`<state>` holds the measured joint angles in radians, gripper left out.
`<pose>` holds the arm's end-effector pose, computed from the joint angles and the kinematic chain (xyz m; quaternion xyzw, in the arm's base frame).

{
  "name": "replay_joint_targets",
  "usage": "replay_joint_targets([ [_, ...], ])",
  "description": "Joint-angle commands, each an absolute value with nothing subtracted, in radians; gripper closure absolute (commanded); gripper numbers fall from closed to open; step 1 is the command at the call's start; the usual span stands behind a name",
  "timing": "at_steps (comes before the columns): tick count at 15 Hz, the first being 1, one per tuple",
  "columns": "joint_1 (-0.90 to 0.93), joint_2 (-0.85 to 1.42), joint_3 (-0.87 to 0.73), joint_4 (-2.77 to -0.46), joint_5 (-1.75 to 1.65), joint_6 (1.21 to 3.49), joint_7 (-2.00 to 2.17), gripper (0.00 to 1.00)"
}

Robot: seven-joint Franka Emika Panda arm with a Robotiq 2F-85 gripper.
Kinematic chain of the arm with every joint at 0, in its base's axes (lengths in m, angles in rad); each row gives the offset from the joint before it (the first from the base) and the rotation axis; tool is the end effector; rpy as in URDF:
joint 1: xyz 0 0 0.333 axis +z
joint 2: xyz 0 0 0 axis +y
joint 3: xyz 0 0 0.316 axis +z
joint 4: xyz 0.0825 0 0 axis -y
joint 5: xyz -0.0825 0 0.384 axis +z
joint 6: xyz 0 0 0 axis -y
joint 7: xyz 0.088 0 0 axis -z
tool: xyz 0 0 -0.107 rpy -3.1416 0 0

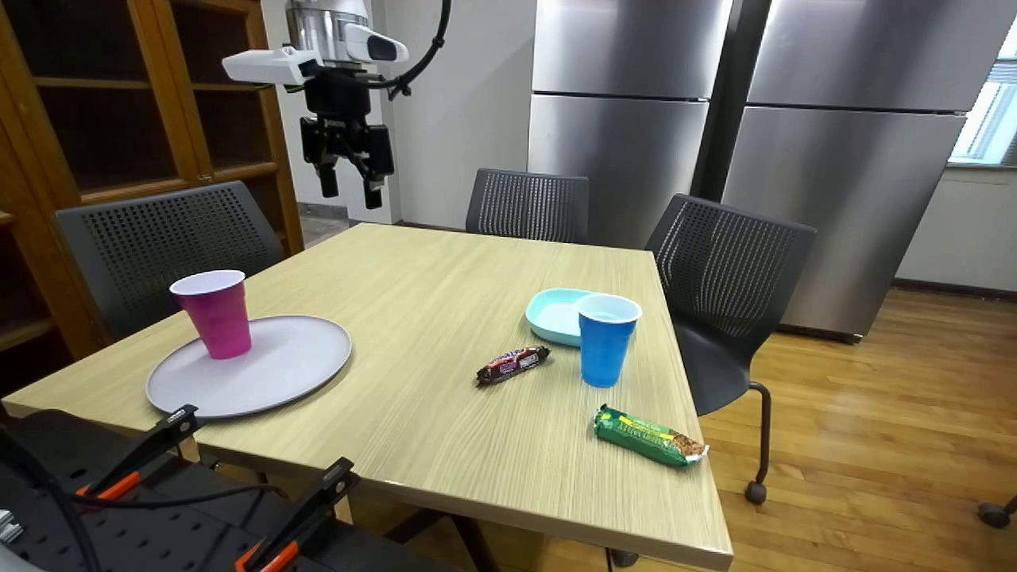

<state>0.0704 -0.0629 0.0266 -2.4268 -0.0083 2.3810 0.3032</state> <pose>0.4783 0.0464 0.3323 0.9949 -0.1000 0.0091 0.0020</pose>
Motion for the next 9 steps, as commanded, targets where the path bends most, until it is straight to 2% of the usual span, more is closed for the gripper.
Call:
replay_joint_targets([
  [1,0.016,-0.088,-0.009,-2.439,0.024,2.382,0.265,0.00],
  [9,-0.068,-0.017,-0.107,-2.377,0.103,2.366,0.054,0.00],
])
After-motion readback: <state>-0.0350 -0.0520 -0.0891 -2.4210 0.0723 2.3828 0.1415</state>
